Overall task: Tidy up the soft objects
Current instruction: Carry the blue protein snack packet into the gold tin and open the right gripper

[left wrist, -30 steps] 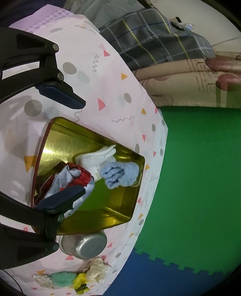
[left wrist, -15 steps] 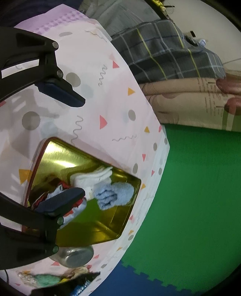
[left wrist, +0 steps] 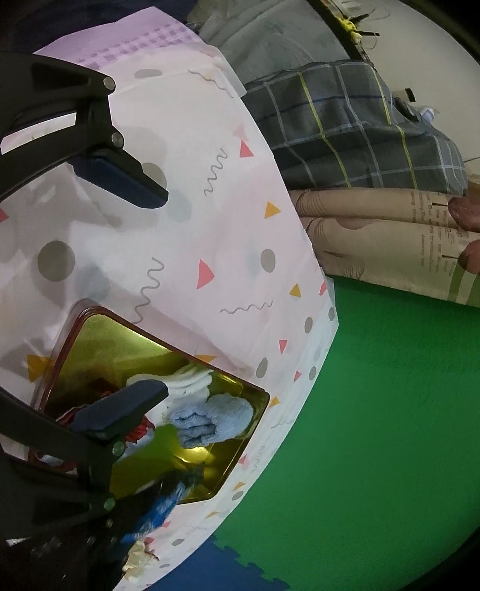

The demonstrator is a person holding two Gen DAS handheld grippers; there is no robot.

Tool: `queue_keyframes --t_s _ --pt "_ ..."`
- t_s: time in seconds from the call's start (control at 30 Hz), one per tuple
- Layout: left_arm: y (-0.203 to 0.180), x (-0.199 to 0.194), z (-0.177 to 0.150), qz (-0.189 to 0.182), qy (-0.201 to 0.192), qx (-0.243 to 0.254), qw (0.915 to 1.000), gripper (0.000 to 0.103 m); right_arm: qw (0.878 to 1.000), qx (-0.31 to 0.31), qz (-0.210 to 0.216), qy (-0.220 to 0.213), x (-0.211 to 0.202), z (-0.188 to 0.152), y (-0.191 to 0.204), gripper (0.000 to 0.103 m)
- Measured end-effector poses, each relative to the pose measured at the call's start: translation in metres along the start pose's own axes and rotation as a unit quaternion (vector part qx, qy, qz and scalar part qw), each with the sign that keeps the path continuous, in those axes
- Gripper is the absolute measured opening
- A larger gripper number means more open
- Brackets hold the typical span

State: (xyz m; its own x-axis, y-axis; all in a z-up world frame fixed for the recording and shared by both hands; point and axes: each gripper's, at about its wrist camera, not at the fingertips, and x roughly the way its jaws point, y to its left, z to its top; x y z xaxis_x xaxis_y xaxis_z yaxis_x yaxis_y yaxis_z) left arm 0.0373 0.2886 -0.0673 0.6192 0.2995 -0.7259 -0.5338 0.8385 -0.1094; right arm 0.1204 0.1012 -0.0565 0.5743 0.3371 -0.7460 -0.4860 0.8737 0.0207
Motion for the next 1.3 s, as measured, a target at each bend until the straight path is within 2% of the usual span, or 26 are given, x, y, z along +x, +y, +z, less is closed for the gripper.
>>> queue_keyframes --t_s 0.3,0.53,0.63,0.7,0.73,1.07,1.3 --pt "0.000 -0.001 0.001 -0.001 -0.003 -0.003 1.0000 0.093 0.999 0.022 0.006 0.032 0.042 0.011 0.006 0.021" --pt "-0.002 0.001 0.000 -0.004 0.004 0.000 1.0000 0.093 0.999 0.012 0.014 0.046 0.056 0.006 0.008 0.023" --pt "-0.001 0.001 0.000 -0.004 0.005 -0.004 1.0000 0.093 0.999 0.012 0.023 0.046 0.053 0.005 0.009 0.027" --pt "-0.002 0.001 0.000 -0.005 0.005 -0.005 1.0000 0.093 0.999 0.008 0.019 0.042 0.051 0.005 0.010 0.036" --pt "-0.002 0.001 0.000 -0.007 0.006 -0.005 1.0000 0.093 0.999 0.004 0.020 0.039 0.048 0.005 0.010 0.037" --pt "-0.017 -0.002 -0.005 -0.017 0.004 0.030 0.9994 0.093 0.999 0.031 0.029 0.013 0.004 -0.010 -0.012 0.039" --pt "-0.026 -0.006 -0.007 -0.019 -0.004 0.055 0.9983 0.093 0.998 0.060 -0.009 -0.004 -0.037 -0.037 -0.061 0.040"
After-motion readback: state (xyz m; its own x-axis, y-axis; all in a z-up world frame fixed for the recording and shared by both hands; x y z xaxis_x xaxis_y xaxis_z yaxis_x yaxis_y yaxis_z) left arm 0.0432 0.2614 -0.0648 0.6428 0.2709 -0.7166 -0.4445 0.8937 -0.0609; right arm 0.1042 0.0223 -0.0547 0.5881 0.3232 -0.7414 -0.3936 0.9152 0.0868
